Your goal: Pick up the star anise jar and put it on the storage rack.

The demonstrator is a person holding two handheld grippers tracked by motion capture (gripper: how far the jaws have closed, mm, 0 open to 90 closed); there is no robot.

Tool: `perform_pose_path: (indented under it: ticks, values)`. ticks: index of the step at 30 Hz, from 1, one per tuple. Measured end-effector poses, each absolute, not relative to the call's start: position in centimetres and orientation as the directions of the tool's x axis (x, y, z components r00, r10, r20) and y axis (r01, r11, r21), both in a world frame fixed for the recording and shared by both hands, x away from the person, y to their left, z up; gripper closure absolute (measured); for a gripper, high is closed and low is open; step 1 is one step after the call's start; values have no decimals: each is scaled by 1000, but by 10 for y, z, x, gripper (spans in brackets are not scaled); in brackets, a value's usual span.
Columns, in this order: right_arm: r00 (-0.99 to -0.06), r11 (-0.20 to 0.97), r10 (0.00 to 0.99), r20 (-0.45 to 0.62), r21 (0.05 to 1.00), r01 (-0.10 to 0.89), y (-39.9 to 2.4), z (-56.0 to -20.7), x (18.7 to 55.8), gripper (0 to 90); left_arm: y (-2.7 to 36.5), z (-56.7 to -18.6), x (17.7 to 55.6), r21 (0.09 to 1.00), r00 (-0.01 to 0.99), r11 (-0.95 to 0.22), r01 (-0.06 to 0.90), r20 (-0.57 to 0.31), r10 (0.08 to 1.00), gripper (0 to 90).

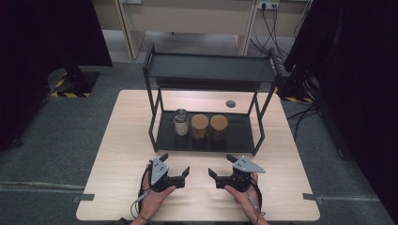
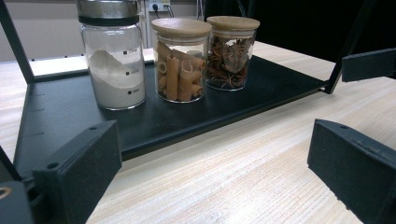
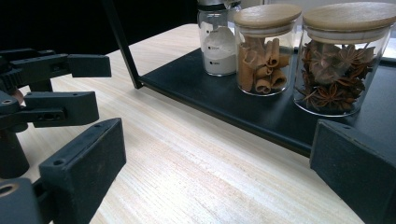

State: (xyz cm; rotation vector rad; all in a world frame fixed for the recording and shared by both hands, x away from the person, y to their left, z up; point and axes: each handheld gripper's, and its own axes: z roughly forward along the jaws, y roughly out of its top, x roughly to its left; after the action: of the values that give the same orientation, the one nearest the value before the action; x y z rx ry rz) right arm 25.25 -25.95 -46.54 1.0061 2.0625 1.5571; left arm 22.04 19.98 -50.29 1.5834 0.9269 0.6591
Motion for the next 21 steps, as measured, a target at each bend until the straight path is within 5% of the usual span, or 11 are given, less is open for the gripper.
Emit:
perform_pose_path:
  ticks: [21]
  values:
    - [-669, 121, 731, 133, 940, 320, -267, -466, 244, 40, 200, -503, 220, 975, 533, -58, 214, -66, 843, 24]
